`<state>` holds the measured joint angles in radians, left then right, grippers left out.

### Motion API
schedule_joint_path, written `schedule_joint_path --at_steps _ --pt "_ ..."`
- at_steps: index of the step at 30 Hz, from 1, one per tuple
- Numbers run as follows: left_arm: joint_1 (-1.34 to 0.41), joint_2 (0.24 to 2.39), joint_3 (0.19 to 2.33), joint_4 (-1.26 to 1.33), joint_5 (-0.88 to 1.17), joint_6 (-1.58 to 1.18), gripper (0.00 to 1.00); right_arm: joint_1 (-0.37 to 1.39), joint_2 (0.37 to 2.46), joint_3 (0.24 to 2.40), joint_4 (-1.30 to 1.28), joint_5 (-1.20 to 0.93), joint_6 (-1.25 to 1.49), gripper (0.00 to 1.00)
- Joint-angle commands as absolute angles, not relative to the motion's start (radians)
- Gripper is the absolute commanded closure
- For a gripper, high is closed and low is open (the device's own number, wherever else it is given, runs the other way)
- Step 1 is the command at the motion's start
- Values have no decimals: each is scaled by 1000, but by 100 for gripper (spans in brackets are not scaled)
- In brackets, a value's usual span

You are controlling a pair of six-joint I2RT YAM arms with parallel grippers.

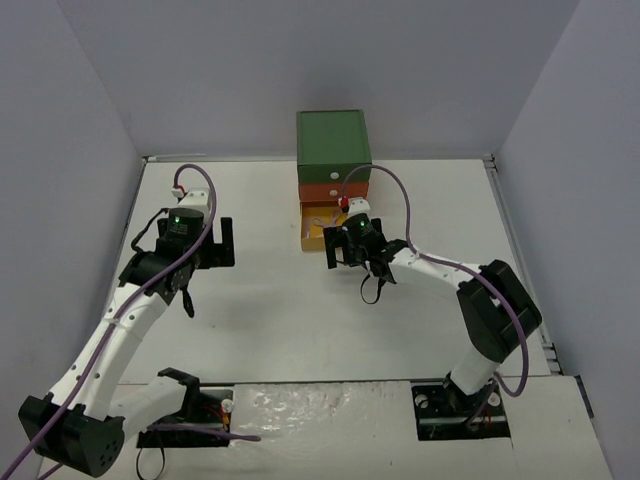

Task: Organize the makeup

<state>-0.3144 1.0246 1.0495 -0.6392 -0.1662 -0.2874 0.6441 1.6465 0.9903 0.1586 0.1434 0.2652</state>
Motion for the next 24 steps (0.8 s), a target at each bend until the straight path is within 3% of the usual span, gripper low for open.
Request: schedule_joint_path --at_steps 1,24 --pt "-305 1011 1065 -599 -169 -278 3 649 1665 916 397 178 446 0" --pt "-296 1015 1058 -595 -171 -279 3 616 1951 1046 721 336 446 0"
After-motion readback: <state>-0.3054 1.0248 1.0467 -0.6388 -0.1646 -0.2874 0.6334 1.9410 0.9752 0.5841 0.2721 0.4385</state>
